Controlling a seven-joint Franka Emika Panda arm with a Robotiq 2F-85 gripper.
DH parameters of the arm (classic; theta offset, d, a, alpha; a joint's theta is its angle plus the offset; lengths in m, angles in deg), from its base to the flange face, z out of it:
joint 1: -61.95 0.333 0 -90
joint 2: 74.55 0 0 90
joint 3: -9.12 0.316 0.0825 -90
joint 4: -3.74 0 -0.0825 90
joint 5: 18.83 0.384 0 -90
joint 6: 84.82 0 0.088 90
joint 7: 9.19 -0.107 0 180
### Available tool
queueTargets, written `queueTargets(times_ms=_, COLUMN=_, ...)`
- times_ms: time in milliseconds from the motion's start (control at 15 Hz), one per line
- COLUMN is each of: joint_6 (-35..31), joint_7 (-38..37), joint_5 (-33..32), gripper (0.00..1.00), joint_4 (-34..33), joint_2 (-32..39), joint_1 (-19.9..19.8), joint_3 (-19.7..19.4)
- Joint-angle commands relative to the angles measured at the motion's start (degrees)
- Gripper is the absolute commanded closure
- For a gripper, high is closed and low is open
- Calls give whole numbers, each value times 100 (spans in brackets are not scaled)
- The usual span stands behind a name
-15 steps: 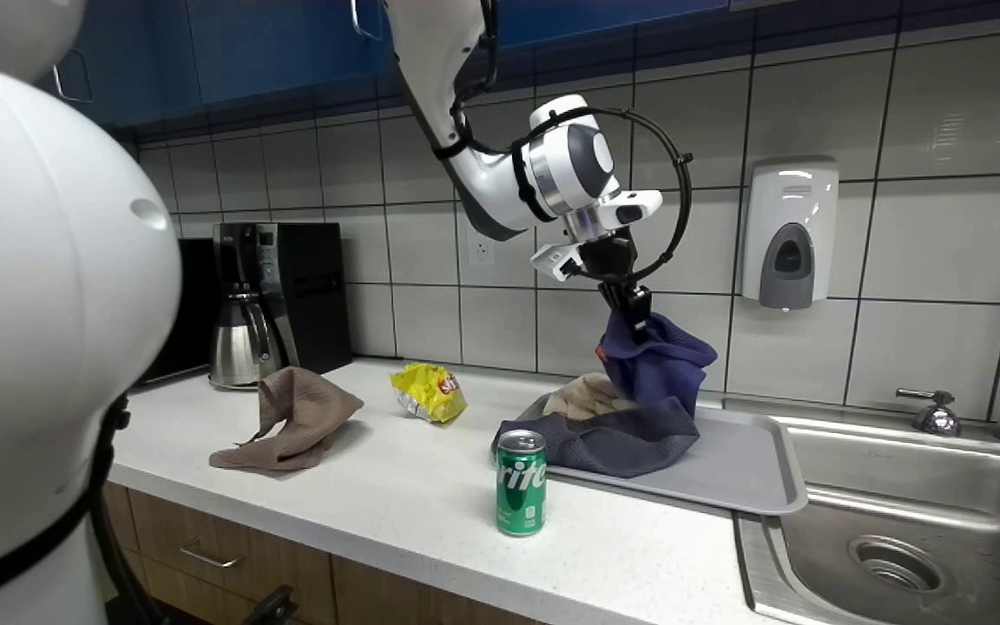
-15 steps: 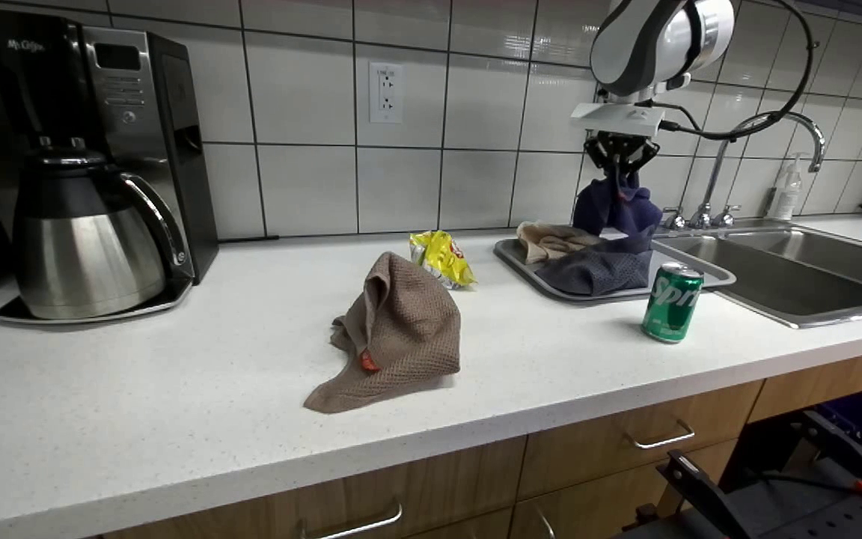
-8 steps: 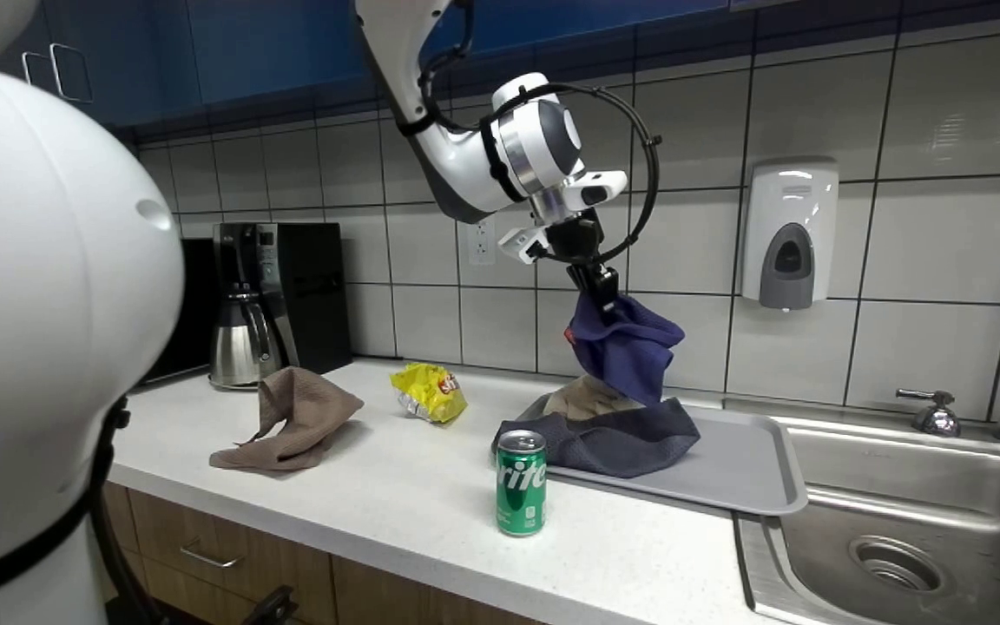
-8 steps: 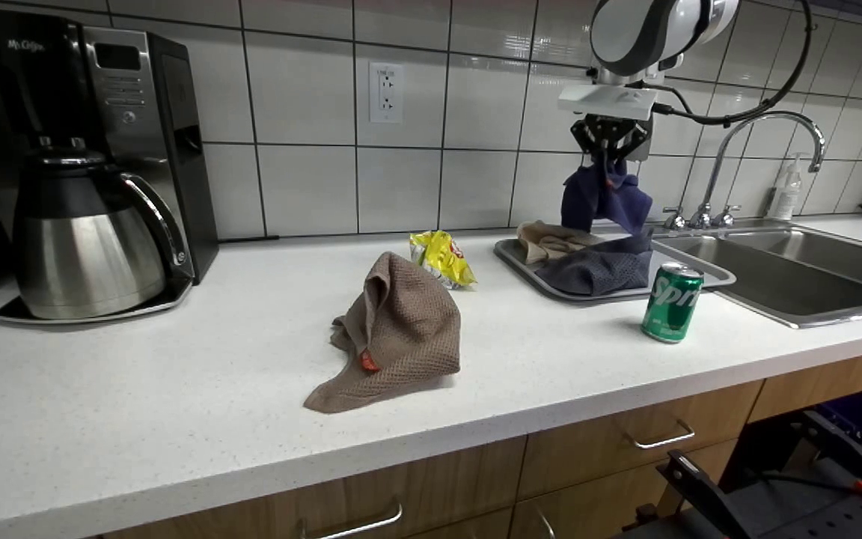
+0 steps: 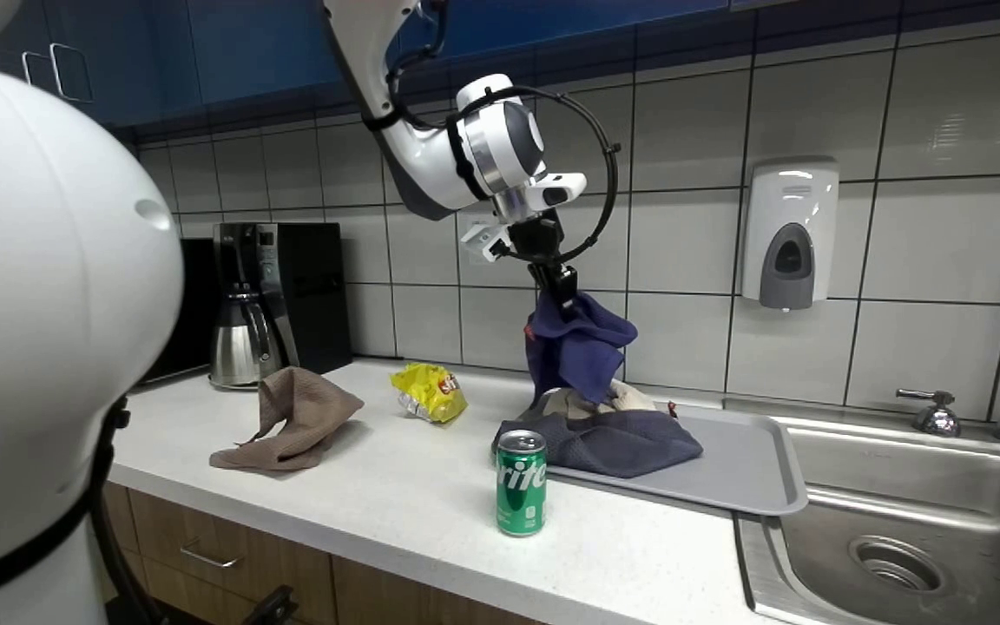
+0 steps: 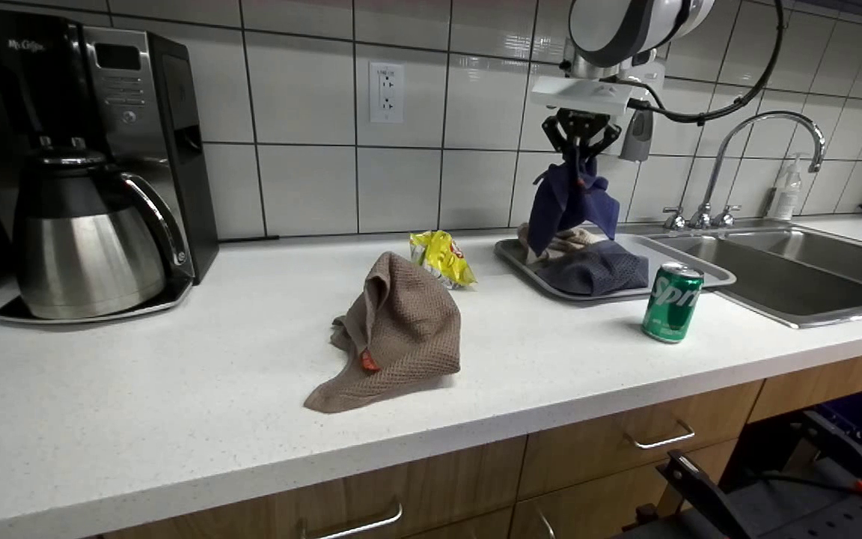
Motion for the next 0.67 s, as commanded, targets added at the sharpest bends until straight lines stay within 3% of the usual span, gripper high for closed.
queueTargets(times_ms=0, joint_6=-128, joint_7=21, joint_5=-3, gripper=98, joint_4=52, joint_2=-65, joint_1=-189, joint_3=299)
queueTargets(times_ms=600, joint_6=-568, joint_7=466, joint_5=270, gripper=98, joint_4=-140, joint_2=306, joint_1=-187, joint_3=618)
